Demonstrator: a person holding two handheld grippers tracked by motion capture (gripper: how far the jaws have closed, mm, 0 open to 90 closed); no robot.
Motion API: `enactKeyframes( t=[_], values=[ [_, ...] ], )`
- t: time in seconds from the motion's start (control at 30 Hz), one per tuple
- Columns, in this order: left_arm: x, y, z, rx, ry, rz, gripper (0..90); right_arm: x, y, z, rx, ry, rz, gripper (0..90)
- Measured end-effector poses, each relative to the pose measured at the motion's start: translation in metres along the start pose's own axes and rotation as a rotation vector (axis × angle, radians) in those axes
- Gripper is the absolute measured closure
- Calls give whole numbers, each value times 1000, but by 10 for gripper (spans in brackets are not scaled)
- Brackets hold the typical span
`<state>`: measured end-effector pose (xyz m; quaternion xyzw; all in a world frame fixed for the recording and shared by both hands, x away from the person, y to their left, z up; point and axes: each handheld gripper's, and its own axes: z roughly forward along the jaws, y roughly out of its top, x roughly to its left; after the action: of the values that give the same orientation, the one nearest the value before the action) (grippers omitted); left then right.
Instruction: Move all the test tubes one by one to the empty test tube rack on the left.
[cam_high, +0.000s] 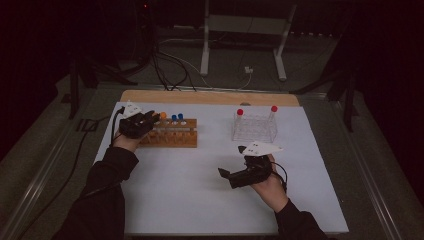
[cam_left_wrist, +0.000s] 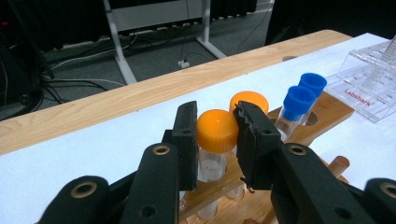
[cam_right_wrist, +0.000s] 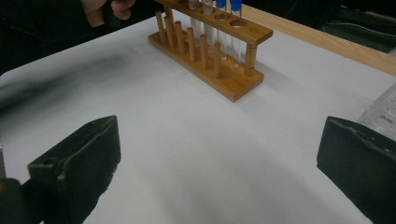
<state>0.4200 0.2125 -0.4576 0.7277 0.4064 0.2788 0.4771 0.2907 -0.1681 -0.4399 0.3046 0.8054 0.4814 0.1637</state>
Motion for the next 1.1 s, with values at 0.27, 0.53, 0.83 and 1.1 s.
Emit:
enactKeyframes(
  t=[0.27,0.53,0.83,1.1],
  values=[
    [1,1,-1,15,-5,-7,714,-1,1,-2,-2,1,0,0],
    [2,5,-7,26,-6,-1,615,-6,6,-6,-27,-5,4,0],
    [-9,12,-41,-13,-91,8,266,-32,19,-20,-84,-78,3,0],
    [-38,-2,-70,-9,-200,42,19,-71,24,-11,-75,-138,54,0]
  ],
)
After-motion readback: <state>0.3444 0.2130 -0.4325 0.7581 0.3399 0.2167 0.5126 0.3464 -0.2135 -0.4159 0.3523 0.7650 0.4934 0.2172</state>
